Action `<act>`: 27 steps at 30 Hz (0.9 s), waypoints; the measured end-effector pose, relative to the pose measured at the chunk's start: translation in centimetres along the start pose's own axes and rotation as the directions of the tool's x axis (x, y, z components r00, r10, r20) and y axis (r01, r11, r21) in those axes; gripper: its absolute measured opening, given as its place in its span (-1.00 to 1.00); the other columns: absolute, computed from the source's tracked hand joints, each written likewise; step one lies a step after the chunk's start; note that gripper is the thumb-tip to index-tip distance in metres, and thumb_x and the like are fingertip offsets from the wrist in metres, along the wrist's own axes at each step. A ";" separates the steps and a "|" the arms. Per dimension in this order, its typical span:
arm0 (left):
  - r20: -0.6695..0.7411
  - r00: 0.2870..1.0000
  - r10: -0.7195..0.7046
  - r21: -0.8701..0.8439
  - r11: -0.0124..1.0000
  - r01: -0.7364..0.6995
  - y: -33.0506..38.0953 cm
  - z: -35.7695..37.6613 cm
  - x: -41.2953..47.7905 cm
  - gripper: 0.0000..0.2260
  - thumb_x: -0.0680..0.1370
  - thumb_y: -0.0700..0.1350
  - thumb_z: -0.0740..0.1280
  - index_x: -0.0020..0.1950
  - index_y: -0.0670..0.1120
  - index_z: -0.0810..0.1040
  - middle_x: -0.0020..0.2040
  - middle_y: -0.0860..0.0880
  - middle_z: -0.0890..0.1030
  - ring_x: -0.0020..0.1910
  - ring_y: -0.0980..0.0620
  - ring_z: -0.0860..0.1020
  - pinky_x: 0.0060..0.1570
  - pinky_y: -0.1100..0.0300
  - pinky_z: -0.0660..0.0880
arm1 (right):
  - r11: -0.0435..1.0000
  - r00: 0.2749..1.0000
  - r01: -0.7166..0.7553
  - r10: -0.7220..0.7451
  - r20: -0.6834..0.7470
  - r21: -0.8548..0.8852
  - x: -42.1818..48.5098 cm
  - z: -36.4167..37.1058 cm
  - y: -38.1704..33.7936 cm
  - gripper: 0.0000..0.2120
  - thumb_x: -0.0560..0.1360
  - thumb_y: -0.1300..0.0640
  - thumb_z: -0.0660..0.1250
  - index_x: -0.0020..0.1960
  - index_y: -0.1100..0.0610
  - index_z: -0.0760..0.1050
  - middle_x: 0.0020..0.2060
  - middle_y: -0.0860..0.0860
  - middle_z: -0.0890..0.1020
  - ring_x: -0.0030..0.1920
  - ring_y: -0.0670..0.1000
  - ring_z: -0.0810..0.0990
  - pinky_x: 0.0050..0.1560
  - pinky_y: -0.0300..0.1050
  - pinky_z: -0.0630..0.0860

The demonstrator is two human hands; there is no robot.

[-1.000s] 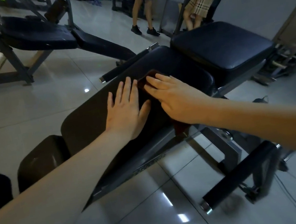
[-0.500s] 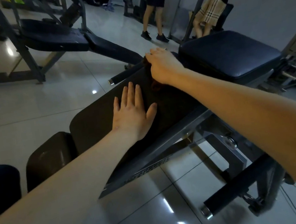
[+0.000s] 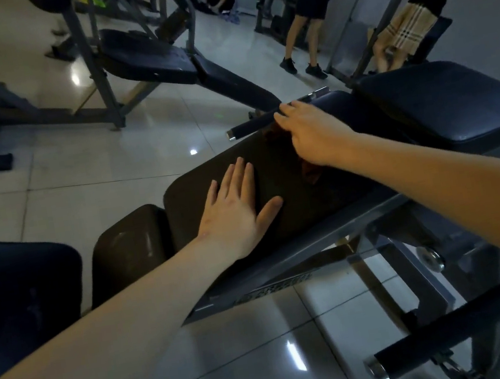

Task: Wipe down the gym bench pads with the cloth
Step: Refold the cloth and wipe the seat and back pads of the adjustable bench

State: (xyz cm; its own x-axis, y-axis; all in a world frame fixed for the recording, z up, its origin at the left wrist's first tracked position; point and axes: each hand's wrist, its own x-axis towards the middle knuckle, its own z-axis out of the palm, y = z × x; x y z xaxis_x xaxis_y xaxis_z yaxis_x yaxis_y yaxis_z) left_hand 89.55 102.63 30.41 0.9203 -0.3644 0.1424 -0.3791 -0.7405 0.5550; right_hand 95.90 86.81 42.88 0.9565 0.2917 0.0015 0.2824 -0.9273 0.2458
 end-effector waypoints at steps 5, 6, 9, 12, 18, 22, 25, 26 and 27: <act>0.066 0.998 0.009 0.008 1.000 -0.009 -0.1 -0.6 -0.1 -0.30 0.62 0.30 -0.07 0.61 -0.05 -0.21 0.61 -0.02 -0.24 0.58 0.05 -0.24 0.55 -0.02 -0.22 | 0.998 0.999 -0.017 0.019 -0.036 0.057 2.1 0.3 -0.3 -0.50 0.60 0.27 0.10 0.54 0.20 0.17 0.51 0.15 0.24 0.52 0.14 0.15 0.53 0.10 0.10; 0.068 0.998 0.013 0.007 1.000 -0.014 -0.1 -0.8 -0.2 -0.30 0.62 0.30 -0.07 0.61 -0.05 -0.21 0.61 -0.02 -0.24 0.58 0.05 -0.24 0.55 -0.04 -0.21 | 0.998 1.000 -0.014 0.015 -0.020 0.062 1.9 0.2 -0.3 -0.48 0.60 0.27 0.11 0.55 0.19 0.14 0.53 0.14 0.20 0.54 0.13 0.11 0.54 0.09 0.06; 0.078 0.997 0.010 0.014 1.000 -0.011 -0.4 -0.9 -0.5 -0.30 0.62 0.30 -0.07 0.61 -0.04 -0.22 0.61 -0.02 -0.26 0.58 0.04 -0.24 0.55 -0.05 -0.21 | 0.992 0.992 0.072 -0.082 0.096 0.105 0.6 -0.3 0.3 -0.43 0.60 0.28 0.13 0.57 0.10 0.08 0.57 0.03 0.07 0.57 0.03 -0.03 0.53 0.00 -0.08; 0.077 0.997 -0.016 0.003 1.000 0.016 -0.9 -0.6 -1.3 -0.31 0.62 0.30 -0.07 0.61 -0.03 -0.22 0.61 0.00 -0.27 0.57 0.06 -0.26 0.55 -0.01 -0.24 | 0.967 0.921 0.242 -0.256 0.293 0.082 -1.3 -1.6 2.5 -0.39 0.61 0.26 0.13 0.57 -0.06 0.01 0.56 -0.15 -0.02 0.54 -0.14 -0.11 0.51 -0.10 -0.17; 0.049 0.997 -0.051 0.032 0.998 0.049 -1.0 0.0 -1.6 -0.29 0.62 0.31 -0.11 0.61 -0.07 -0.25 0.61 -0.02 -0.28 0.57 0.06 -0.27 0.55 0.00 -0.23 | 0.963 0.917 0.261 -0.267 0.296 0.061 -1.1 -3.0 4.9 -0.38 0.62 0.28 0.13 0.55 -0.13 0.02 0.56 -0.14 0.06 0.52 -0.18 -0.02 0.53 -0.11 -0.12; -0.011 0.986 -0.167 0.029 0.986 0.167 -0.7 0.6 -2.1 -0.21 0.58 0.37 -0.13 0.61 -0.14 -0.22 0.61 -0.10 -0.25 0.59 -0.02 -0.24 0.55 0.01 -0.21 | 0.958 0.926 0.258 -0.282 0.249 0.125 -0.1 -2.0 3.4 -0.43 0.61 0.28 0.16 0.55 -0.05 0.12 0.55 -0.09 0.15 0.51 -0.16 0.05 0.51 -0.12 -0.06; -0.032 0.969 -0.244 -0.008 0.970 0.244 -0.7 0.9 -2.7 -0.16 0.56 0.39 -0.12 0.61 -0.18 -0.21 0.61 -0.15 -0.23 0.59 -0.06 -0.23 0.55 0.00 -0.20 | 0.946 0.909 0.297 -0.322 0.265 0.129 0.8 -1.4 1.8 -0.43 0.61 0.28 0.16 0.55 -0.05 0.13 0.54 -0.11 0.15 0.48 -0.22 0.02 0.46 -0.22 -0.09; -0.042 0.968 -0.247 -0.026 0.969 0.246 -0.9 1.0 -2.9 -0.16 0.57 0.39 -0.11 0.61 -0.18 -0.20 0.61 -0.14 -0.23 0.59 -0.06 -0.23 0.55 0.01 -0.20 | 0.938 0.900 0.319 -0.345 0.265 0.136 1.2 -1.0 0.8 -0.43 0.61 0.28 0.16 0.55 -0.05 0.13 0.54 -0.12 0.14 0.49 -0.21 0.02 0.45 -0.23 -0.10; -0.056 0.969 -0.241 -0.039 0.970 0.239 -1.1 1.0 -3.2 -0.17 0.57 0.38 -0.09 0.61 -0.17 -0.20 0.61 -0.14 -0.22 0.59 -0.05 -0.22 0.55 0.03 -0.20 | 0.928 0.889 0.343 -0.370 0.269 0.143 1.7 -0.5 -0.3 -0.43 0.61 0.28 0.15 0.55 -0.05 0.13 0.55 -0.12 0.14 0.51 -0.19 0.03 0.46 -0.23 -0.10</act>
State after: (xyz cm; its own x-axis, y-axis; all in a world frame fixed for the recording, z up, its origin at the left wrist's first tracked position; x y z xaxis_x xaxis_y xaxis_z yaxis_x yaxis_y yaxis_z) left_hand 86.92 104.07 28.49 0.9884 -0.1431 0.0499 -0.1440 -0.7833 0.6047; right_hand 97.45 87.72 43.24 0.7656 0.5394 -0.3505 0.6009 -0.7941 0.0905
